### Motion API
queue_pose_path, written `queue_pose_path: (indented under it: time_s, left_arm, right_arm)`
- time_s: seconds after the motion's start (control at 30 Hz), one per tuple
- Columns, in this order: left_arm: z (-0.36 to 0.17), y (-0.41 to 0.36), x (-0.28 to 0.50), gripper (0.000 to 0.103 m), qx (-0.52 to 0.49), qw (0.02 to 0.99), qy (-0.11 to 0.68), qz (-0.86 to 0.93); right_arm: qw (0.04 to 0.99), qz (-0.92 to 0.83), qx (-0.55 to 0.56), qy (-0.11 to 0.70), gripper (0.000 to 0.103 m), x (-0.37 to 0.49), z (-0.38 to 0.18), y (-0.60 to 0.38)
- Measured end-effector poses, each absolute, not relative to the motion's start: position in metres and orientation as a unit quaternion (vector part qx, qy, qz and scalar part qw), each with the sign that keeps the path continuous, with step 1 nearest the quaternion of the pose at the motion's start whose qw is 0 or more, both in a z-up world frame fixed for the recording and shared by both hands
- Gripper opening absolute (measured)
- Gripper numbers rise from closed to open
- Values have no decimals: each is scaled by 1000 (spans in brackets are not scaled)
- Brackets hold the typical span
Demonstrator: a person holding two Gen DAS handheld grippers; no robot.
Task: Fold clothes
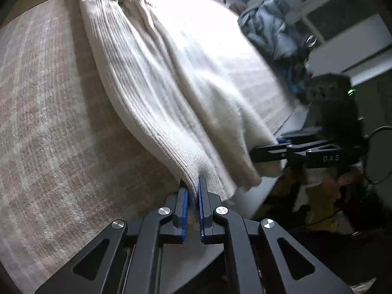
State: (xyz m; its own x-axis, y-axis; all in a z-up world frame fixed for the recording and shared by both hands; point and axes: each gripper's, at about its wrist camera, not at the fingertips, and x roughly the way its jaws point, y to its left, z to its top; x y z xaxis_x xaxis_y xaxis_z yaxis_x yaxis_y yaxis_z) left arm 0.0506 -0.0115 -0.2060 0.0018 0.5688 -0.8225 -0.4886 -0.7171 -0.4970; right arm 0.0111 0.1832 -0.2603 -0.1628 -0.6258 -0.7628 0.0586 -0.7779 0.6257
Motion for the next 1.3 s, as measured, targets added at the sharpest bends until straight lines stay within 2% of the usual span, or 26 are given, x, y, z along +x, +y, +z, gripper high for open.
queue_pose_path:
  time_s: [0.13,0.3,0.43,0.57,0.8,1.07,1.13,1.23,1.3]
  left_arm:
    - [-160,-15,12,6,-567,406,-56,715]
    - [-102,-19,-37,6,-523,443,-84,723]
    - [-54,-20,-103,6,-467,421,-18,777]
    - [-43,-28,-161,6,-453,387,1,803]
    - [-86,-34,-241,6,-490,348,-41,798]
    - [-179,-27,-321,8,-568,319,-77,754]
    - [-195,-29,-337,10,-593,300,-98,740]
    - [-209,-35,-355,10,-622,288,-152,713]
    - [-203,-36,-355,11,-608,297,-147,721]
  right_arm:
    - [259,-739,558,-274,15,0,-218,192]
    - [279,-764,503,-292,15,-62,-148,200]
    - [265,-806,466,-252,15,-122,-102,224]
    - [248,-820,458,-239,15,-185,-92,249]
    - [217,-792,506,-265,15,-275,-149,270]
    - [172,-751,566,-293,15,-356,-226,292]
    - [159,-722,587,-330,17,-371,-248,301]
    - [165,-693,598,-367,19,-380,-254,313]
    - [174,-708,593,-343,20,-380,-241,315]
